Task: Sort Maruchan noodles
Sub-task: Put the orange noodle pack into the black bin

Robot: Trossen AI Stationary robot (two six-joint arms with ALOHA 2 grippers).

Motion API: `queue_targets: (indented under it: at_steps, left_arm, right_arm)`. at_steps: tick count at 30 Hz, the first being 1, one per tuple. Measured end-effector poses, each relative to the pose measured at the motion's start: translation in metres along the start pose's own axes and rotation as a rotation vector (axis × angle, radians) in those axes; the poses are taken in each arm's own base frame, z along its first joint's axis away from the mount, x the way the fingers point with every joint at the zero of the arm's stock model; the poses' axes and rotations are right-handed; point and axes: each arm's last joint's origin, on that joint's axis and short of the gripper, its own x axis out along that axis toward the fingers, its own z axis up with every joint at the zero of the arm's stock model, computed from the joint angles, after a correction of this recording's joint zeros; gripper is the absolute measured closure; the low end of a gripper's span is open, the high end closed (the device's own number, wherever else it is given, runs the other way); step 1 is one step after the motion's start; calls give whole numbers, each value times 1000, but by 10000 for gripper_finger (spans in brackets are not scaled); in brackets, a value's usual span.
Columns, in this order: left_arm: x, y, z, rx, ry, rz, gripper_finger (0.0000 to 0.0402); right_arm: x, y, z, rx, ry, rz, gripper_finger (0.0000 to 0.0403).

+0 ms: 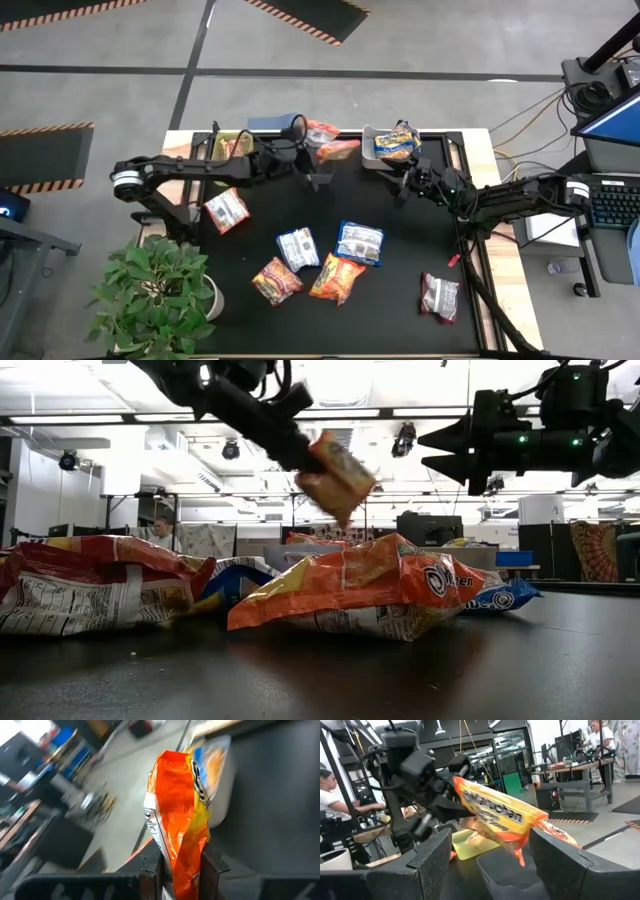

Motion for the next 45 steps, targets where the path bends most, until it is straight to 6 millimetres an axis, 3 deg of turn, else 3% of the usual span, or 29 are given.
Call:
queue_targets:
  at_steps: [8, 14, 25, 36, 45]
  left_arm:
    - [8, 24, -25, 118, 270, 76, 349]
    - [19, 39, -25, 179, 359, 45, 349]
    - [62, 34, -21, 413, 653, -190, 349]
    - [88, 51, -10, 490, 675, -318, 349]
    - [107, 50, -18, 529, 718, -361, 349]
  right_arm:
    - [1, 0, 0, 0, 5, 4, 149]
    - [1, 0, 0, 0, 7, 5, 151]
    - [1, -1, -6, -2, 64, -7, 153]
    - [0, -2, -10, -3, 103, -15, 149]
    - [0, -2, -10, -3, 109, -16, 151]
